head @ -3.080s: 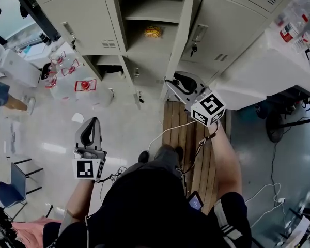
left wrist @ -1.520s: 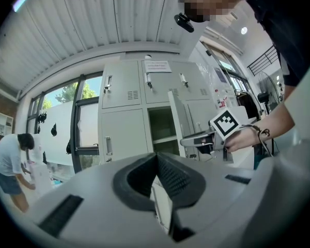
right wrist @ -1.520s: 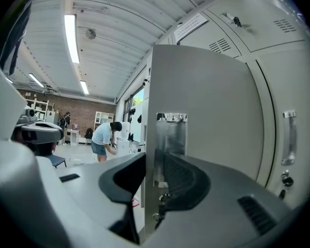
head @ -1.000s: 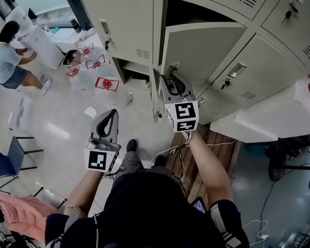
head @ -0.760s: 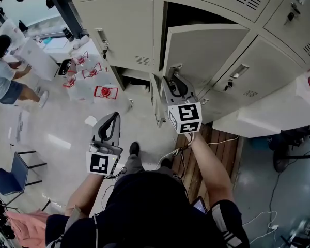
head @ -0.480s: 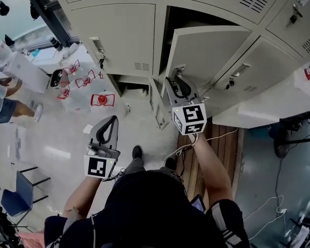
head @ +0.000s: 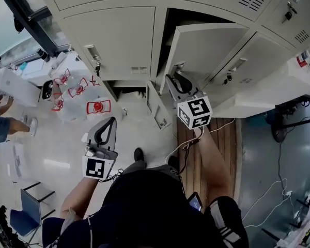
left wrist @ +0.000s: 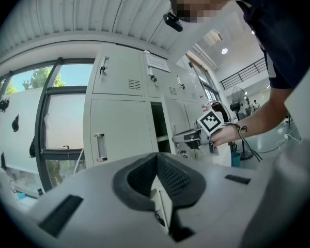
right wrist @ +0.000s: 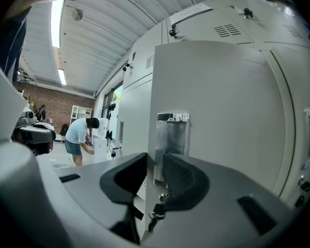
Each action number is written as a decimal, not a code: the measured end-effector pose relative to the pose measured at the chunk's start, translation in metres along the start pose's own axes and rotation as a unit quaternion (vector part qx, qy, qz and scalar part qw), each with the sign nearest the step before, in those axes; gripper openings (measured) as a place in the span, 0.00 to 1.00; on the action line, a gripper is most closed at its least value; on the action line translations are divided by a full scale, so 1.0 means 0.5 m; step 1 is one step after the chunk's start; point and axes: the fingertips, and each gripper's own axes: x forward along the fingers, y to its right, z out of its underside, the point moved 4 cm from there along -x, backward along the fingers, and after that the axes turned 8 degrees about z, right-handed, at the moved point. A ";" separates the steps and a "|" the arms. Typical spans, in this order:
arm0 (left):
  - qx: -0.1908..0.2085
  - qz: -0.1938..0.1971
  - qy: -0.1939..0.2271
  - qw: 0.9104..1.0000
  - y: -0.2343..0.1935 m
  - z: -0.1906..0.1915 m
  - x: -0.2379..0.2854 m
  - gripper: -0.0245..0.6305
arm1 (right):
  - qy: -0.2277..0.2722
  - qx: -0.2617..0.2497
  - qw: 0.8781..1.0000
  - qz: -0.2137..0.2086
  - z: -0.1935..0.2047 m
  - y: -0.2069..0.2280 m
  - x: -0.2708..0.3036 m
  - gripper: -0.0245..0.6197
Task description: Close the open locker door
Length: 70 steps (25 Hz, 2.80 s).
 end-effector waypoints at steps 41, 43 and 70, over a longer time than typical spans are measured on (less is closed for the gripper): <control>-0.015 0.015 0.001 1.000 -0.042 0.005 0.082 0.04 | -0.014 -0.004 1.000 0.010 -0.011 0.025 0.097 0.13; -0.015 0.015 0.001 1.000 -0.044 0.005 0.085 0.04 | -0.017 -0.012 1.000 0.019 -0.012 0.026 0.102 0.13; -0.023 0.008 -0.007 1.000 -0.061 0.016 0.099 0.04 | -0.002 -0.042 0.991 0.130 -0.013 0.022 0.122 0.14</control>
